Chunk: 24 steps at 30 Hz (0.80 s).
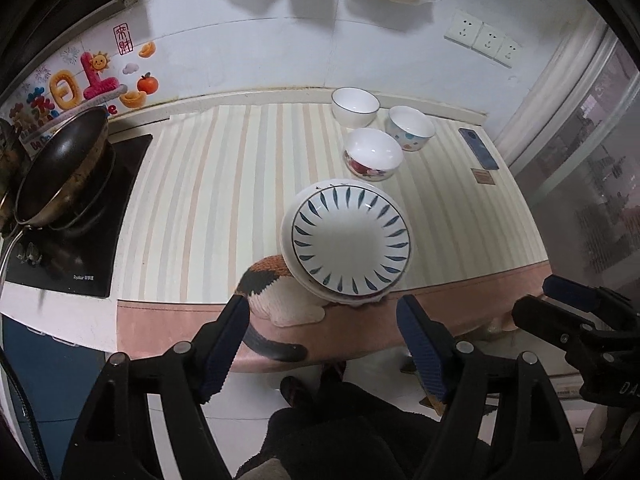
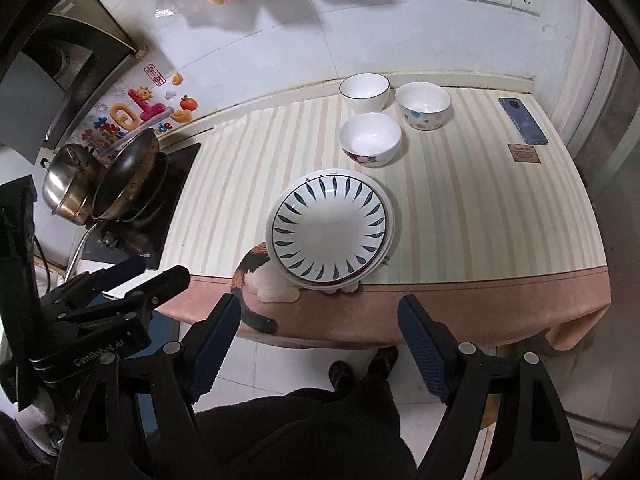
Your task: Organize plates and bowls
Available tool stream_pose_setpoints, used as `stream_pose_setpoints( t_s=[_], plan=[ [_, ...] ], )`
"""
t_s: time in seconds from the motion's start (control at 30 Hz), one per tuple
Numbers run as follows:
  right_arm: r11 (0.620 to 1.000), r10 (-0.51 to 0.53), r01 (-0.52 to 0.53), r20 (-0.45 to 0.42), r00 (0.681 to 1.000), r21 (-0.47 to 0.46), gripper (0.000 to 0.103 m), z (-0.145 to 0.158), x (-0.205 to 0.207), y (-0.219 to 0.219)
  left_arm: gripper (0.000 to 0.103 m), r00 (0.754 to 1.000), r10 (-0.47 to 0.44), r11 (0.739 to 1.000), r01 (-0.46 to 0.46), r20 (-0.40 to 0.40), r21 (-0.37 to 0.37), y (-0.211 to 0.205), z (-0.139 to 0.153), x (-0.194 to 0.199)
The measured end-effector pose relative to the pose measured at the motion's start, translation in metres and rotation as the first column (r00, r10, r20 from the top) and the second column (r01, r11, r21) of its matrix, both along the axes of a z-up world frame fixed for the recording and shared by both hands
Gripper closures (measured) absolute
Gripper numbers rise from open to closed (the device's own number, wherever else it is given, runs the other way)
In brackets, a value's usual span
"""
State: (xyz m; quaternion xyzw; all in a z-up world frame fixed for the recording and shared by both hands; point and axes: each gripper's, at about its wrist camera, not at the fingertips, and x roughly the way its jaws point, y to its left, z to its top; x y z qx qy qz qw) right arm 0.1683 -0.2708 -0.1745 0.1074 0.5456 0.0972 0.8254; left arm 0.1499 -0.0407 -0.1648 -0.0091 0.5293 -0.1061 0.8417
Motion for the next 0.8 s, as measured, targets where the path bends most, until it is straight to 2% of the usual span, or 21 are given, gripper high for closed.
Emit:
stream_pose_setpoints(
  t_s=[0.2,0.3,0.4,0.6,0.67,0.8],
  plan=[
    [0.999,-0.026,0.027,-0.015,1.0,0.037,0.02,-0.004,0.001,-0.008,0.028,1.0,0.003,1.0,-0.003,-0.001,-0.01,-0.002,0.0,0.003],
    [0.994,-0.05,0.053,-0.03,0.998,0.091,0.02,-0.012,0.015,-0.022,0.028,1.0,0.016,1.0,-0.016,0.003,-0.002,-0.006,-0.002,0.016],
    [0.992,-0.061,0.064,-0.033,0.998,0.107,0.02,-0.02,0.035,-0.035,0.028,0.999,0.042,0.999,-0.042,0.018,0.01,-0.012,-0.006,0.037],
    [0.989,-0.065,0.071,-0.048,0.997,0.126,0.02,-0.046,0.108,-0.07,0.028,0.993,0.111,0.994,-0.111,0.029,0.017,-0.032,-0.021,0.108],
    [0.991,-0.064,0.07,-0.048,0.997,0.115,0.02,-0.058,0.137,-0.08,0.028,0.991,0.13,0.991,-0.13,0.018,0.015,-0.041,-0.031,0.139],
    [0.991,-0.049,0.059,-0.082,0.995,0.119,0.02,-0.093,0.202,-0.097,0.028,0.986,0.162,0.985,-0.16,-0.034,0.058,-0.059,-0.063,0.201]
  ],
)
